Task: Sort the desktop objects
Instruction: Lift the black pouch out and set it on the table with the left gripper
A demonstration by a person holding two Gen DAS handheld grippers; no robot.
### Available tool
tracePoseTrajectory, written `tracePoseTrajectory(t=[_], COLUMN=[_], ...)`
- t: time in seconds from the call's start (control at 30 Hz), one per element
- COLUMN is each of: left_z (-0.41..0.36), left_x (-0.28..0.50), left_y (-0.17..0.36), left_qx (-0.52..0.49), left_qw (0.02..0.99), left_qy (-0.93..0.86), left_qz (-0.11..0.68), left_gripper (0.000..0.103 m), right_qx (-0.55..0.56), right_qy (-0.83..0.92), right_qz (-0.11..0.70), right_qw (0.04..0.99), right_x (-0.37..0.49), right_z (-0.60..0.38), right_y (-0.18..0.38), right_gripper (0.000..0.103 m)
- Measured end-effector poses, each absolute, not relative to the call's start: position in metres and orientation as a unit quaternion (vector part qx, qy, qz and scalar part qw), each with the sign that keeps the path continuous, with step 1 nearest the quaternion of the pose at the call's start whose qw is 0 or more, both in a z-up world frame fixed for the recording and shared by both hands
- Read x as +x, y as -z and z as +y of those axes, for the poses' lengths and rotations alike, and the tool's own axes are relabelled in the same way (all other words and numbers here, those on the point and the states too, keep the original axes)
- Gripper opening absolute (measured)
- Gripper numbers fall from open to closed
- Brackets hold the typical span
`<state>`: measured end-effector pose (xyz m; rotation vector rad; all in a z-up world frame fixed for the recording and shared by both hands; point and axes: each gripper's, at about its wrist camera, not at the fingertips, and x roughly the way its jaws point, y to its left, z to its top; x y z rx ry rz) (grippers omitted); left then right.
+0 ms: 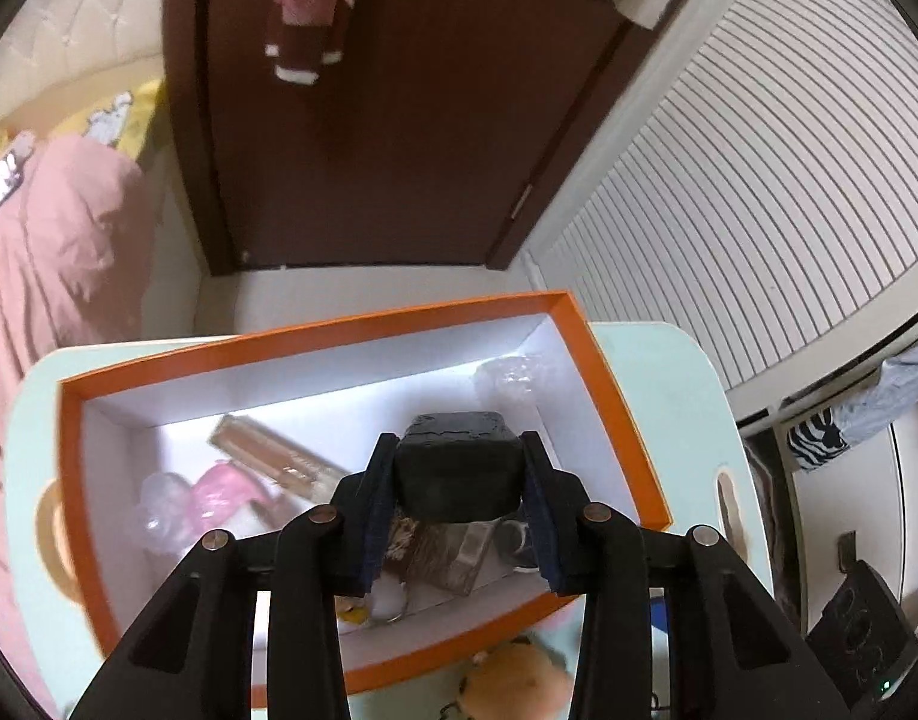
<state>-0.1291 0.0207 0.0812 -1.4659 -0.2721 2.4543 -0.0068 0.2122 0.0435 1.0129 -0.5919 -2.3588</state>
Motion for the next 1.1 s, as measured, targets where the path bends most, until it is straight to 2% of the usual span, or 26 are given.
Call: tracePoseTrajectory(t=[0.2,0.4,0.63,0.87,1.07,1.1], left_z=[0.004,-0.026,-0.065,-0.066,-0.059,-0.059], left_x=[-0.108,-0.043,0.033,0.05,0.055,0.055], left_y=[-0.106,-0.125,-0.088,-0.032,-0.018,-0.018], left_qx=[-0.477,-0.445,-0.442,-0.439,-0.435,-0.431], left_qw=[0.144,0.139,0.118,0.1,0.118,0.12], left_qy=[-0.858,-0.874,-0.874,-0.882,-0.886,-0.888], left_qz=[-0.123,-0.137,-0.163,-0.139,-0.111,-0.11], left_gripper=[0.037,0.037,0.037,0.037,0.038,0.042], right_qx=[0.371,0.359,0.358,0.349,0.352,0.355], right_qy=[0.869,0.879,0.882,0.885,0.895,0.896], right_qz=[-0.211,-0.193,-0.19,-0.195,-0.157,-0.149], right_qw=[0.25,0.248,0.241,0.24,0.226,0.224], right_x=[-0.005,-0.001,-0.001,0.001,0.006,0.006], right_z=[0.209,0.207,0.205,0.2,0.19,0.188], right_y=[-0.044,-0.048,-0.047,-0.051,-0.063,-0.065], right_gripper=[0.077,0.077,0.077,0.077,0.077,0.077])
